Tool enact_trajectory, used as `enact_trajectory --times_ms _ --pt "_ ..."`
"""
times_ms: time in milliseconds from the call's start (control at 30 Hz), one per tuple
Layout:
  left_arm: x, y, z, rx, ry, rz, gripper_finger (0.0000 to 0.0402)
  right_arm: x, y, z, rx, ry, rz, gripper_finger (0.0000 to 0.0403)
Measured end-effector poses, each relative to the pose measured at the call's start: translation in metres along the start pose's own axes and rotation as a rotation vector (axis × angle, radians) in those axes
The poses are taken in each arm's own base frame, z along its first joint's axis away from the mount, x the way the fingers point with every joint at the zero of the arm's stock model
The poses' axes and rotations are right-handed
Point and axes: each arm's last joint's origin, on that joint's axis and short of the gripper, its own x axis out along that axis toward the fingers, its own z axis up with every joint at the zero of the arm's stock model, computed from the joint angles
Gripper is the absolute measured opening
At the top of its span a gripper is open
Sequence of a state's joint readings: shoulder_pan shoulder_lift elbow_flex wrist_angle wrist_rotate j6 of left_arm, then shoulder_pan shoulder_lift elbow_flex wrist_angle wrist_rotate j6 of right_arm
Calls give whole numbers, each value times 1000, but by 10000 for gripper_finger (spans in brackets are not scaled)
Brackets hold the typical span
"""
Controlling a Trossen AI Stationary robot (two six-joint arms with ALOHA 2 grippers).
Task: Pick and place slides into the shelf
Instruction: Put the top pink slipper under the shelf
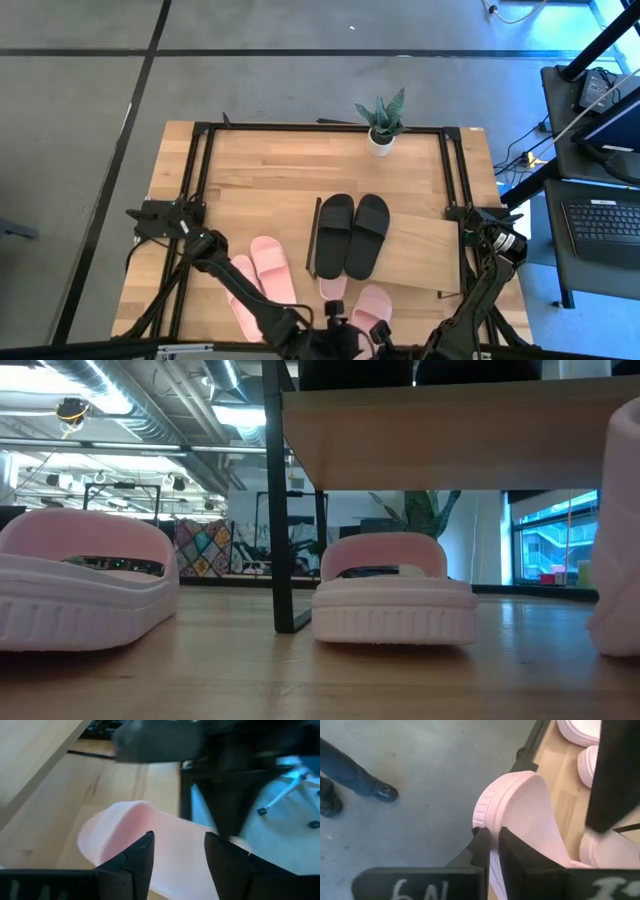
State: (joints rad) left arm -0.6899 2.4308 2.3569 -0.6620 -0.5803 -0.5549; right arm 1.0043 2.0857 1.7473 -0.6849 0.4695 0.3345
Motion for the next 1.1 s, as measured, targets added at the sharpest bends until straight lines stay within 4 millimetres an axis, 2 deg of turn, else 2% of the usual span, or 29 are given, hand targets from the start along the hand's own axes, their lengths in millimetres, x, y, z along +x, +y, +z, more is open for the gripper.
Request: enact_trajectory --times_ms 267,433,633,1100 --pt "-45 -11 17 2 -52 -60 164 0 2 -8 -86 66 28 21" --pt "-60 -14 20 10 -72 -67 164 4 3 -15 -150 85 36 20" --pt "-65 -17 19 16 -76 -63 164 15 3 -31 -275 120 29 20" --pt "-61 -10 15 20 -37 -7 164 47 -1 -83 -519 190 -42 19"
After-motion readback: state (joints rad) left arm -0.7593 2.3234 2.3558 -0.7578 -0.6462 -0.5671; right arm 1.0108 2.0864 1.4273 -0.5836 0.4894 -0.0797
